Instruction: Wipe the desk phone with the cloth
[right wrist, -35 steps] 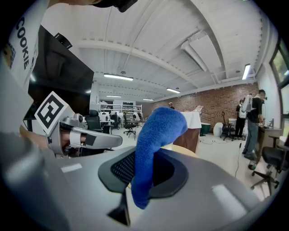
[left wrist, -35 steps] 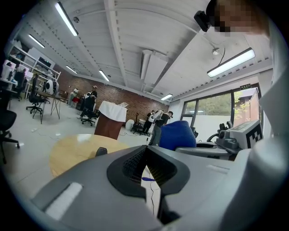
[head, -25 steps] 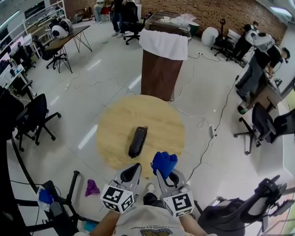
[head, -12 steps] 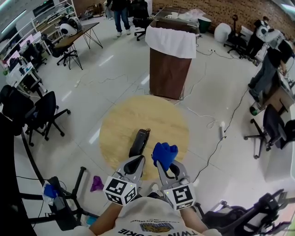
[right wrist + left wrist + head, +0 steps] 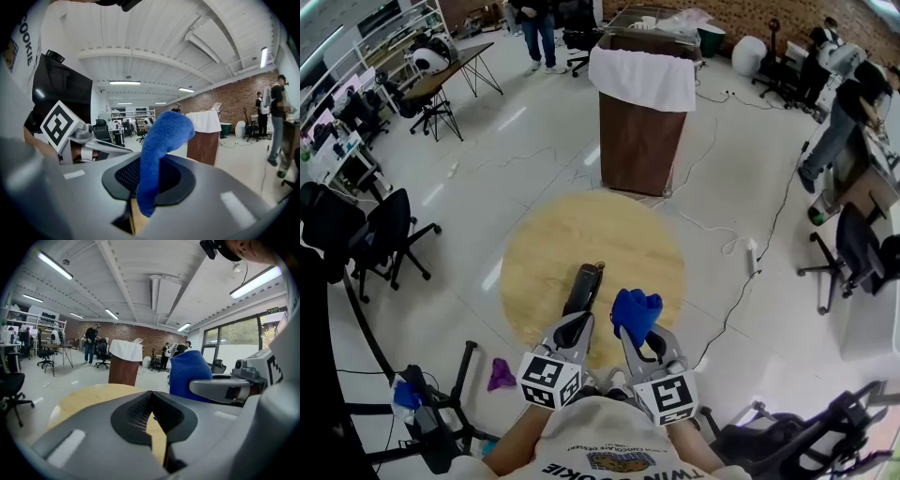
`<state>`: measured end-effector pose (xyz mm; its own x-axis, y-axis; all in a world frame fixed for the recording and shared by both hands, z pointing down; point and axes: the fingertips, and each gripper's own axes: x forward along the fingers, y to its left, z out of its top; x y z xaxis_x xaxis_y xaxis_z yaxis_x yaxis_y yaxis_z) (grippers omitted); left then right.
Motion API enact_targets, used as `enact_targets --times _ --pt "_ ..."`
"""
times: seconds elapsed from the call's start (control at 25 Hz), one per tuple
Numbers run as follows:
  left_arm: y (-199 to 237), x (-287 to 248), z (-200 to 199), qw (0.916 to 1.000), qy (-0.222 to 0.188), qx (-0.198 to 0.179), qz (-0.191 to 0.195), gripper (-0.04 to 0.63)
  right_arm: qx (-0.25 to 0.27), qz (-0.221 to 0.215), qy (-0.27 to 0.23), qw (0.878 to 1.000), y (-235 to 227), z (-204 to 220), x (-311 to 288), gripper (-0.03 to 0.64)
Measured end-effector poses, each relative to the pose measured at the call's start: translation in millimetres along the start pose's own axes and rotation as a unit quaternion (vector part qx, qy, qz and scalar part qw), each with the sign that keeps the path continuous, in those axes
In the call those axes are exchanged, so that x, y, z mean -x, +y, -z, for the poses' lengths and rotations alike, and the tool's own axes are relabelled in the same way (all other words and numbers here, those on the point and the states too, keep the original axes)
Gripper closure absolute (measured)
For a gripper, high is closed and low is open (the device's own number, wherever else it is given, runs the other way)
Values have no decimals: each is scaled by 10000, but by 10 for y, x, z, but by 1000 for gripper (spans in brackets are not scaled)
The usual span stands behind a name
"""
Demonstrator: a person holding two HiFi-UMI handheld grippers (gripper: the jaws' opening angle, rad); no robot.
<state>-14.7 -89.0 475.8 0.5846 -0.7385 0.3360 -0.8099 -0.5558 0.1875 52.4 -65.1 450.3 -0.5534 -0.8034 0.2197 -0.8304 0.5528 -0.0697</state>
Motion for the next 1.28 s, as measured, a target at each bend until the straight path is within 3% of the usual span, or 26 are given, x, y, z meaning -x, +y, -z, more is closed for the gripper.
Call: enact_targets --times 0.12,0.36,0.64,0.96,1.2,1.28 --pt "129 -89 99 9998 200 -13 -41 582 9 31 23 10000 13 -5 -30 557" --pt "486 -422 382 9966 815 -117 -78 487 -39 156 92 9998 -11 60 -98 557" --pt "916 -859 842 9824 1847 -204 -200 418 -54 355 126 9993 -105 44 -125 557" --pt "1187 -1154 1372 9478 3141 -429 -343 336 -72 553 70 9984 -254 6 -164 557" --pt "1242 -1208 1814 9093 4136 -196 -413 253 -151 579 77 9982 -300 42 -205 557" --pt "1273 -1242 1821 9046 4214 -415 -489 252 -162 579 82 9982 -304 50 -211 557"
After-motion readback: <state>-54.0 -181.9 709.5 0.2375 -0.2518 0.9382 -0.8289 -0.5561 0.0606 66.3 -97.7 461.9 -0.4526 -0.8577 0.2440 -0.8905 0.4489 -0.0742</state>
